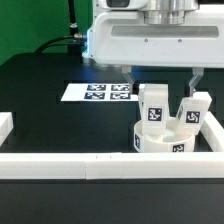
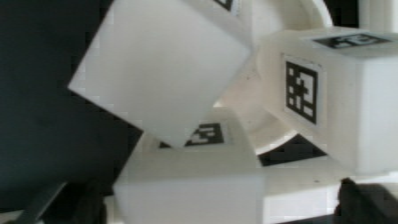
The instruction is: Assemble stool
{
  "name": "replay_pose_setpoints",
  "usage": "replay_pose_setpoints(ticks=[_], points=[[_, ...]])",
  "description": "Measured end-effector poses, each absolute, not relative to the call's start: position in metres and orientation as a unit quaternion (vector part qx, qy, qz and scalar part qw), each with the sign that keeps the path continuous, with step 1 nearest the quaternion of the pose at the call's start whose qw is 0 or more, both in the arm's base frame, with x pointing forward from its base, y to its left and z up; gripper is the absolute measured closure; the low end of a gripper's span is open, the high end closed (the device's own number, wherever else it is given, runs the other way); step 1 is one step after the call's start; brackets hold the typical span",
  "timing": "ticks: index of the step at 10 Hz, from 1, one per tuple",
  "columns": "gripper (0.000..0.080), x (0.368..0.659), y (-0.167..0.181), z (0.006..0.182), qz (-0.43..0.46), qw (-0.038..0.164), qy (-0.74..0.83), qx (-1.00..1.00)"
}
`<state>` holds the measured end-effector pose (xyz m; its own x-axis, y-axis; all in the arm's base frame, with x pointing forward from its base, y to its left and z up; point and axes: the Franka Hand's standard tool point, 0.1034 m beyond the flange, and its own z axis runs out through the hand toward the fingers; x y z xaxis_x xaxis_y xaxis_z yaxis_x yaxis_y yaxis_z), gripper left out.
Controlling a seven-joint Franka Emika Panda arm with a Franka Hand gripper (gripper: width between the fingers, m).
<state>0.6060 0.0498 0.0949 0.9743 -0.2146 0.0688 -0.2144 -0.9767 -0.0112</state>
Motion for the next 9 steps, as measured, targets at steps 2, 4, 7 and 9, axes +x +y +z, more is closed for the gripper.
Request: replay_pose_setpoints(ticks=[2,4,7,9], points=[[0.0150,0.606,0.049,0.095,-0.034,0.004,0.110,-0.993],[0.0150,0.606,0.048,0.094,-0.034,0.004,0.105,-0.994],[0.0150,0.618,0.035,0.094,-0.034,0.001,0.078,-0.996],[0.0165,0.616,0.035,0.092,-0.034,0.001,0.077,-0.996]])
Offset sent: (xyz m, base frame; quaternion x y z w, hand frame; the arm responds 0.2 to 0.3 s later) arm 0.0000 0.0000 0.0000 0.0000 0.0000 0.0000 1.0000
